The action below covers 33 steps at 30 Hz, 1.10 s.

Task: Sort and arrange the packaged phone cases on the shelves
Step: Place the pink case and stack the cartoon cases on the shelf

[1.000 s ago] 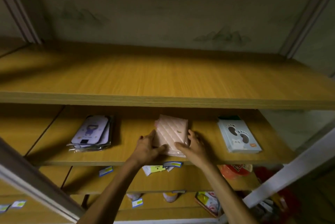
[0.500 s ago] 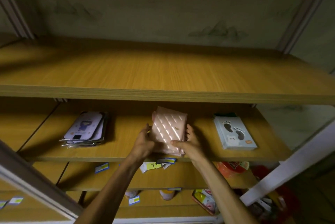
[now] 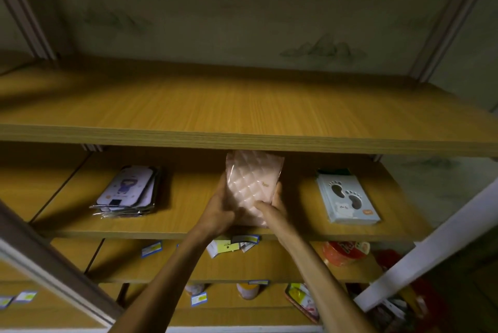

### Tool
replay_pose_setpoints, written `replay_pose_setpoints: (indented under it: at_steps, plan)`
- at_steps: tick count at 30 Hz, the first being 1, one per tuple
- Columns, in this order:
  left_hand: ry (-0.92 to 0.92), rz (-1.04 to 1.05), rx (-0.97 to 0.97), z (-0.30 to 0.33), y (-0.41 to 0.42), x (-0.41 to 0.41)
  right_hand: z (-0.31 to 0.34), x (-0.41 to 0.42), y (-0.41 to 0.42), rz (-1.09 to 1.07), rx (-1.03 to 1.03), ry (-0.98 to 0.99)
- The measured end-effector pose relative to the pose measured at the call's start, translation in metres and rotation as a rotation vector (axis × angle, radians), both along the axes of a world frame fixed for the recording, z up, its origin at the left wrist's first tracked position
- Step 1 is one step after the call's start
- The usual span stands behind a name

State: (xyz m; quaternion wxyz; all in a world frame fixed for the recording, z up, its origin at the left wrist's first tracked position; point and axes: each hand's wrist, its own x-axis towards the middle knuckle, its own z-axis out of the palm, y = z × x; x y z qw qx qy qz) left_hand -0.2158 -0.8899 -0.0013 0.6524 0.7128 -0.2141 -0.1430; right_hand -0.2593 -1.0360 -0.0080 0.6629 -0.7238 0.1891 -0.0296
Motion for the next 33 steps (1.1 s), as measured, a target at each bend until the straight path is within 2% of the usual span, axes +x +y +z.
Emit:
replay_pose_setpoints:
  at_steps: [3, 7, 14, 27, 33]
  plan:
    - [-0.137, 0.046, -0.002, 0.004, -0.003, 0.004, 0.001, 0.005, -0.002, 0.026, -0.137, 0.010]
    - [-0.223, 0.124, 0.018, -0.008, -0.003, 0.000, -0.004, 0.007, -0.004, 0.031, -0.329, -0.009]
    - [-0.217, 0.143, 0.100, -0.021, -0.002, -0.003, -0.022, 0.001, -0.009, 0.061, -0.333, 0.035]
    - [-0.291, 0.245, 0.118, -0.028, -0.010, -0.005, -0.032, 0.003, -0.014, 0.083, -0.404, 0.041]
    - [-0.287, 0.218, 0.161, -0.028, -0.009, -0.002, -0.029, 0.004, -0.018, 0.099, -0.416, 0.061]
